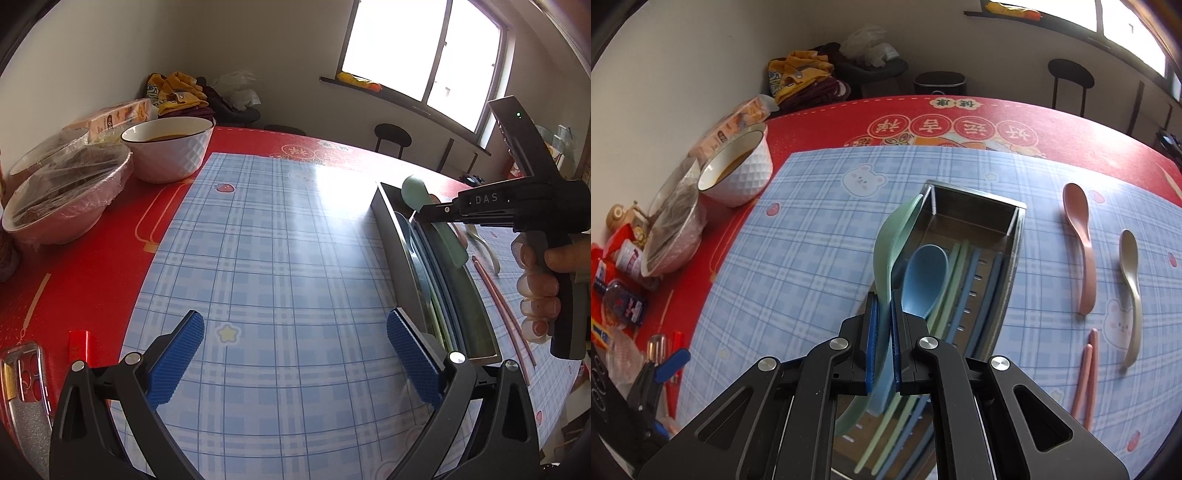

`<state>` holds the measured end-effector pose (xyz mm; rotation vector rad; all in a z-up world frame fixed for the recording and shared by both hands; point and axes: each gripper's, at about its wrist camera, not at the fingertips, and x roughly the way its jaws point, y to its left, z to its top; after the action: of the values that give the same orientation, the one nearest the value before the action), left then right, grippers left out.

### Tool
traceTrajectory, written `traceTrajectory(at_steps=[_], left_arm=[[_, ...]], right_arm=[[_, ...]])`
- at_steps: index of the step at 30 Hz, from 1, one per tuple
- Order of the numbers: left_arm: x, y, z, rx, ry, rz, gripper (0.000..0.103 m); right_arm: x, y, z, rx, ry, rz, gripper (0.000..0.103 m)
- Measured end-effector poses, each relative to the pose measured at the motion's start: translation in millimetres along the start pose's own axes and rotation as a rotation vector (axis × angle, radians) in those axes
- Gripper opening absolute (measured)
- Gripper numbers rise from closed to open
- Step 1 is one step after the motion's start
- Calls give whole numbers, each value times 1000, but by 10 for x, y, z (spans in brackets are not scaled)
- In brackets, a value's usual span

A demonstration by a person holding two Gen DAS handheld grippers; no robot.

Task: Organize utensils
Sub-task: 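Lower the mint-green spoon into the steel tray and open the right tool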

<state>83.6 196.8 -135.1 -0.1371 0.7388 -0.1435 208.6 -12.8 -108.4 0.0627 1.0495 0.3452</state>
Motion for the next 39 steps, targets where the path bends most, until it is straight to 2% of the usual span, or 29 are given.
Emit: traceTrajectory(at_steps=[6, 16, 18, 24, 32, 39], left_arm=[[14, -1, -10, -7, 1, -7, 97], [32, 43, -31, -25, 6, -13, 97], [43, 29, -30, -24, 7, -18, 97], [57, -25, -18, -14, 12, -23, 97], [35, -92, -6, -11, 14, -23, 97], [-64, -304, 66, 20, -16, -19, 97]], right_arm=[[233, -8, -19, -22, 80, -61, 7], [344, 28, -14, -62, 138, -146, 7], [363, 28, -3, -50, 148, -142, 7], [337, 16, 64, 22, 147, -59, 8], [217, -130, 130, 110, 98, -3, 8], [-238, -305, 94, -25, -84, -56, 8]])
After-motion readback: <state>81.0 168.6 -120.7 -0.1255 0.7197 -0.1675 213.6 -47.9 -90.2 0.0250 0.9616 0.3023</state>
